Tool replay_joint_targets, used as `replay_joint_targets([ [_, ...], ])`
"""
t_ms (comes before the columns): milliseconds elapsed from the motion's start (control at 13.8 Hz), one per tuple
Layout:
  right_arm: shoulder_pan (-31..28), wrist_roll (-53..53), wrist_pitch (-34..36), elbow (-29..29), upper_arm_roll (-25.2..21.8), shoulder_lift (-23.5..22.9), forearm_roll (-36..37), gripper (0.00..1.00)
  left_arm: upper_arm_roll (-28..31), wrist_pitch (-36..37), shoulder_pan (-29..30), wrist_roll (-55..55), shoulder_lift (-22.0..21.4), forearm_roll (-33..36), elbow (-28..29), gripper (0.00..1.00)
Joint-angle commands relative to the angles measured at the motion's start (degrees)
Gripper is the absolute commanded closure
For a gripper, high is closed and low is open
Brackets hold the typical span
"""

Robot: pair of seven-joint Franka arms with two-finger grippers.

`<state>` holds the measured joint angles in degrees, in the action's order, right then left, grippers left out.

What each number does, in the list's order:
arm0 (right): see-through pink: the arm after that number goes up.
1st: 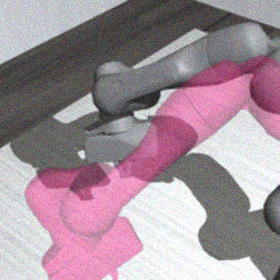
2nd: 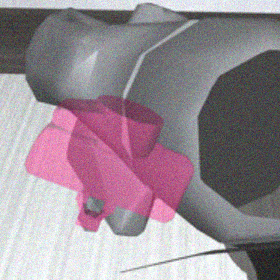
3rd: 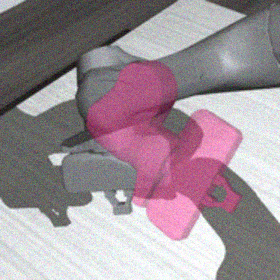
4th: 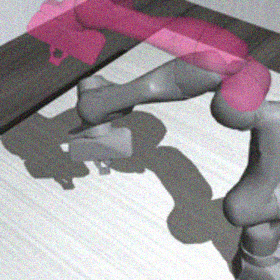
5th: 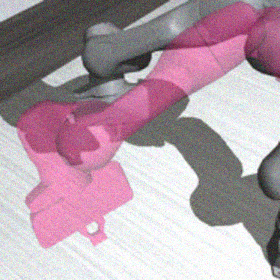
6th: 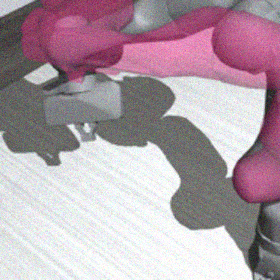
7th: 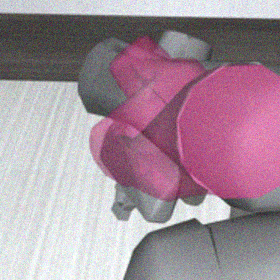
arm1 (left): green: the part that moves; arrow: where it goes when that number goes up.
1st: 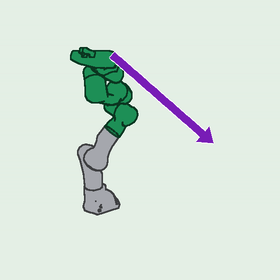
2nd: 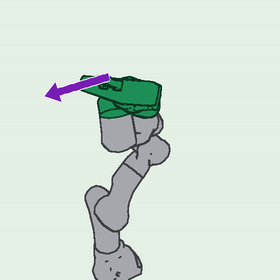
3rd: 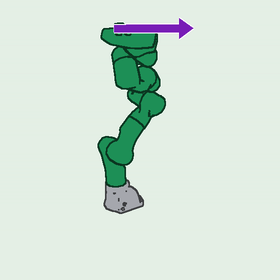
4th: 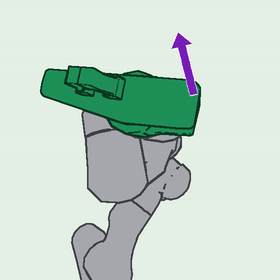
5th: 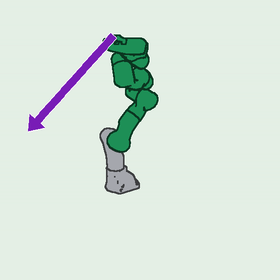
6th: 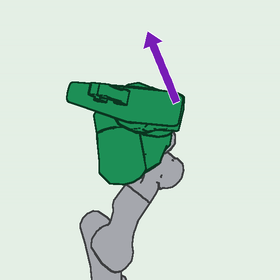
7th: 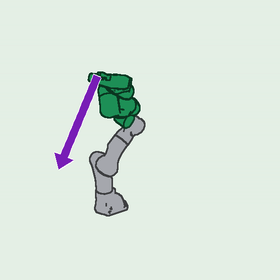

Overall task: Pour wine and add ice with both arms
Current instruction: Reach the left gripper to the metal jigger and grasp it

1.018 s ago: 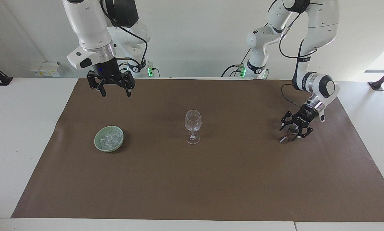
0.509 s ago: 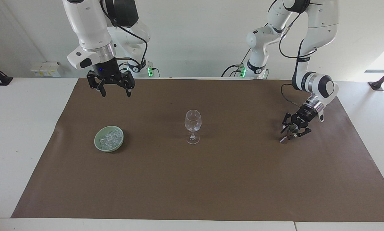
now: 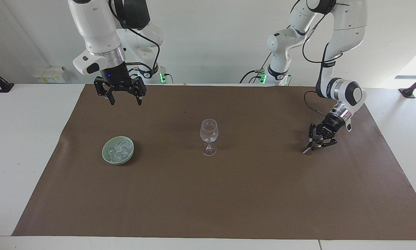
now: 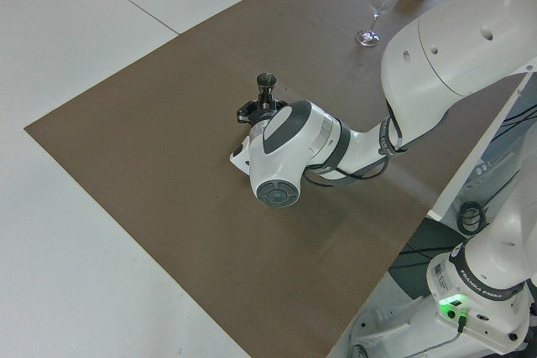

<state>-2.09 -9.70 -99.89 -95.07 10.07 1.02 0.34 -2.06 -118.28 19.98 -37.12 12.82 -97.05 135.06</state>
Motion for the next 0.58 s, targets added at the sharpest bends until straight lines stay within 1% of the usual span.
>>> replay_joint_targets([
  [0, -0.9, 0.82, -0.4, -1.26, 0.56, 1.0, 0.28, 0.0, 0.3, -0.46, -0.73, -0.93, -0.6, -1.83, -0.41, 1.0],
  [364, -0.9, 0.82, -0.4, -1.26, 0.56, 1.0, 0.28, 0.0, 0.3, -1.6, -4.5, -4.45, -0.69, -1.91, -4.19, 1.0],
  [509, -0.9, 0.82, -0.4, -1.26, 0.56, 1.0, 0.28, 0.0, 0.13, -5.27, -7.13, -6.73, -1.3, -1.91, -6.2, 1.0],
])
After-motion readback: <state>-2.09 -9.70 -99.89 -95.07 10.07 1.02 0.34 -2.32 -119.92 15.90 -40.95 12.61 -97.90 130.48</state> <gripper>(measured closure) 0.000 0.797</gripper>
